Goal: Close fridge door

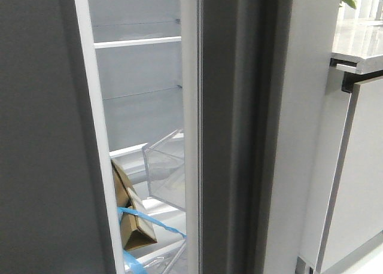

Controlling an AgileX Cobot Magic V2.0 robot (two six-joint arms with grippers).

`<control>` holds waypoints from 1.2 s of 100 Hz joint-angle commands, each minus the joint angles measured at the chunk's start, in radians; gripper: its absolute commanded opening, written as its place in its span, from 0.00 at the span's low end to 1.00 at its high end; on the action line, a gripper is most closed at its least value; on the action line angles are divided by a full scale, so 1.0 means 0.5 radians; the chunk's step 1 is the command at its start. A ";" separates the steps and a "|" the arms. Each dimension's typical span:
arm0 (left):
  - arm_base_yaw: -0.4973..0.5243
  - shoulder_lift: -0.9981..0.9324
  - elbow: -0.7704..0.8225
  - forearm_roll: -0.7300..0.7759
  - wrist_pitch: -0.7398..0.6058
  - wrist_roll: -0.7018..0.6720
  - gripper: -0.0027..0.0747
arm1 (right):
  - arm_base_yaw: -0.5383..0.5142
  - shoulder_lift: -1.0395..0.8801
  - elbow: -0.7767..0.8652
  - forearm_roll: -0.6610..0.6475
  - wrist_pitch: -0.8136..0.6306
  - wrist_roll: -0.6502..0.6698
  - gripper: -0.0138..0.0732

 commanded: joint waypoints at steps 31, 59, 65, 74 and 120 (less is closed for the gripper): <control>-0.011 -0.041 0.070 -0.008 -0.146 -0.002 0.01 | 0.001 0.802 -0.763 0.084 -0.039 0.235 0.11; -0.011 -0.041 0.070 -0.008 -0.146 -0.002 0.01 | 0.005 1.429 -0.933 0.654 0.009 0.148 0.11; -0.011 -0.041 0.070 -0.008 -0.146 -0.002 0.01 | 0.005 1.546 -0.985 0.770 0.035 -0.007 0.11; -0.011 -0.041 0.070 -0.008 -0.146 -0.002 0.01 | 0.005 1.724 -1.067 0.936 0.096 -0.281 0.11; -0.011 -0.041 0.070 -0.008 -0.146 -0.002 0.01 | 0.008 2.226 -1.442 1.617 0.309 -1.338 0.11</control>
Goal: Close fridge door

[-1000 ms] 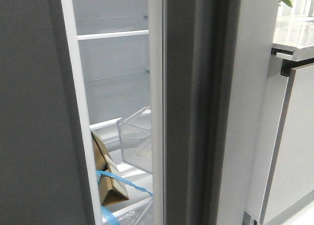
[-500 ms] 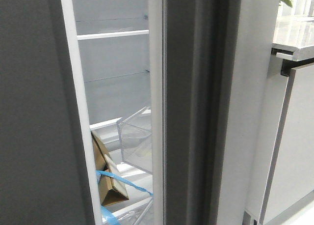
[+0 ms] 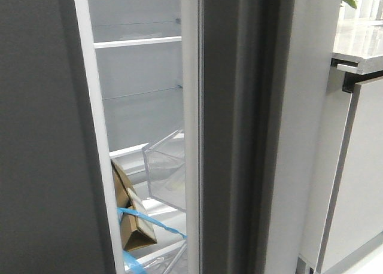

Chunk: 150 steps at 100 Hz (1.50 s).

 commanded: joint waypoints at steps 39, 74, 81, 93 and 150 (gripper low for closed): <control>-0.011 -0.041 0.070 -0.008 -0.146 -0.002 0.01 | 0.184 0.417 -0.455 0.522 -0.091 -0.569 0.11; -0.011 -0.041 0.070 -0.008 -0.146 -0.002 0.01 | 0.396 0.977 -1.036 0.522 -0.239 -0.584 0.11; -0.011 -0.041 0.070 -0.008 -0.146 -0.002 0.01 | 0.411 1.101 -1.158 0.522 -0.257 -0.584 0.11; -0.011 -0.041 0.070 -0.008 -0.146 -0.002 0.01 | 0.432 1.278 -1.365 0.522 -0.216 -0.584 0.11; -0.007 -0.041 0.070 -0.008 -0.146 -0.002 0.01 | 0.341 1.059 -1.429 -0.500 0.314 0.087 0.11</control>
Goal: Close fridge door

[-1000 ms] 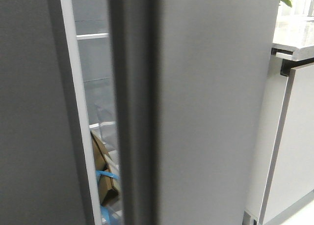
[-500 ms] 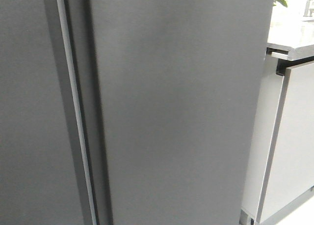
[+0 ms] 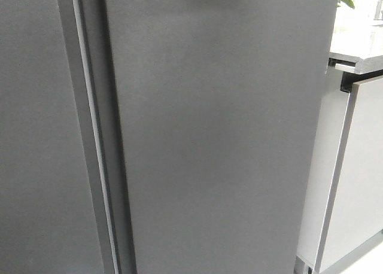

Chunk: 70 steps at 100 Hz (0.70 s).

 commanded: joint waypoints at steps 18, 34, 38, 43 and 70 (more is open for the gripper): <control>-0.007 -0.041 0.070 -0.008 -0.146 -0.002 0.01 | -0.022 -0.683 0.311 -0.309 -0.137 0.061 0.11; -0.007 -0.041 0.070 -0.008 -0.146 -0.002 0.01 | -0.085 -1.168 0.790 -0.461 -0.412 0.061 0.11; -0.007 -0.041 0.070 -0.008 -0.146 -0.002 0.01 | -0.110 -1.294 0.910 -0.509 -0.452 0.061 0.11; -0.007 -0.041 0.070 -0.008 -0.146 -0.002 0.01 | -0.146 -1.417 1.008 -0.522 -0.482 0.061 0.11; -0.007 -0.041 0.070 -0.008 -0.146 -0.002 0.01 | -0.347 -2.197 1.627 -0.623 -0.600 0.061 0.11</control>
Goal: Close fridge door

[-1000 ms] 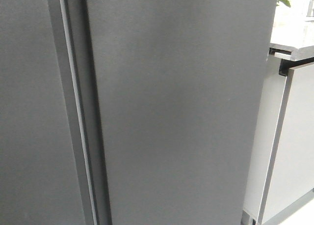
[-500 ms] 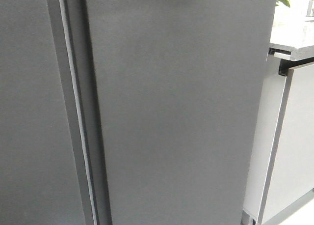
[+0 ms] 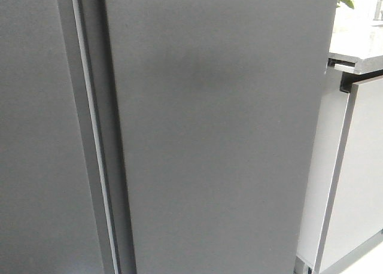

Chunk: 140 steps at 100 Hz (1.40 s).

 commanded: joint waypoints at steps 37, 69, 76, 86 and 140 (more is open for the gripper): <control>-0.007 -0.041 0.070 -0.008 -0.146 -0.002 0.01 | -0.064 -0.881 0.809 0.102 -0.112 0.087 0.11; -0.007 -0.041 0.070 -0.008 -0.146 -0.002 0.01 | -0.064 -0.915 1.036 0.072 -0.122 0.073 0.11; -0.007 -0.041 0.070 -0.008 -0.146 -0.002 0.01 | -0.081 -1.005 1.097 0.035 -0.268 0.068 0.11; -0.007 -0.041 0.070 -0.008 -0.146 -0.002 0.01 | -0.142 -1.222 1.273 0.025 -0.479 0.068 0.11; -0.007 -0.041 0.070 -0.008 -0.146 -0.002 0.01 | -0.152 -1.659 2.052 0.070 -1.151 0.051 0.11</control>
